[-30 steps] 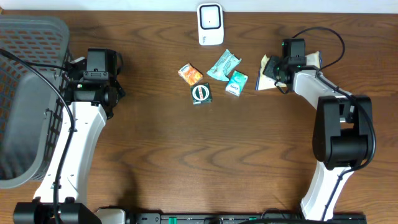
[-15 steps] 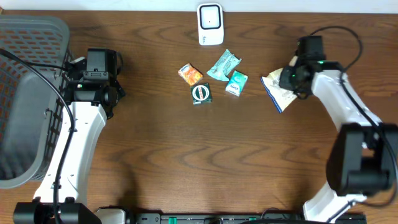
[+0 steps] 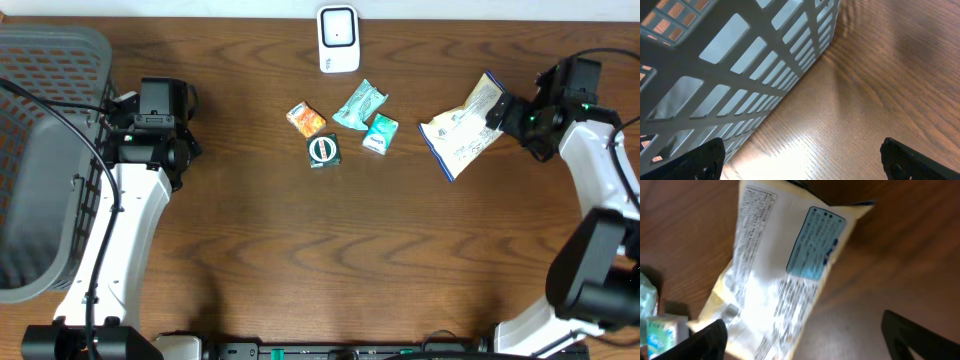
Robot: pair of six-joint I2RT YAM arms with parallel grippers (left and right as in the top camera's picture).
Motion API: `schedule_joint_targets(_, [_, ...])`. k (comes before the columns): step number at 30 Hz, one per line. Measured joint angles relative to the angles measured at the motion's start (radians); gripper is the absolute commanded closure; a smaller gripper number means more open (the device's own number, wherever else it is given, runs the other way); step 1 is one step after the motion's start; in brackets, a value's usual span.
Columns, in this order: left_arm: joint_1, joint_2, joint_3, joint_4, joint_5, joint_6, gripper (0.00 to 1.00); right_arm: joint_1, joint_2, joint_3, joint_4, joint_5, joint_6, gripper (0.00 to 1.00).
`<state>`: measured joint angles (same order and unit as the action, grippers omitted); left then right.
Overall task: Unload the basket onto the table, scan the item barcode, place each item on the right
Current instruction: 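Lift the yellow bag and hold it up toward the scanner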
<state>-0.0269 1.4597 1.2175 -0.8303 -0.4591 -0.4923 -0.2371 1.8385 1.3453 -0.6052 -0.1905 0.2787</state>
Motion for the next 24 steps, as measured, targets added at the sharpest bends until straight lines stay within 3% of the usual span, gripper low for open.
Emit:
schedule_joint_targets(7, [0.000,0.000,0.000,0.000,0.000,0.000,0.02,-0.035,0.196,0.000,0.111,-0.187,0.002,0.01])
schedule_joint_targets(8, [0.000,0.000,0.000,0.000,0.000,0.000,0.02,-0.037,0.215,0.001,0.130,-0.220,-0.001,0.04])
schedule_joint_targets(11, [0.000,0.000,0.000,0.000,0.000,0.000,0.02,-0.043,0.246,0.013,0.186,-0.311,-0.002,0.30])
schedule_joint_targets(12, [0.000,0.000,0.000,0.000,0.000,0.000,0.02,-0.045,0.263,0.017,0.206,-0.353,-0.004,0.50])
schedule_joint_targets(16, [0.000,0.000,0.000,0.000,0.000,0.000,0.02,-0.047,0.309,0.019,0.238,-0.451,0.002,0.99])
schedule_joint_targets(24, [0.000,0.000,0.000,0.000,0.000,0.000,0.02,-0.047,0.283,0.020,0.234,-0.548,0.005,0.99])
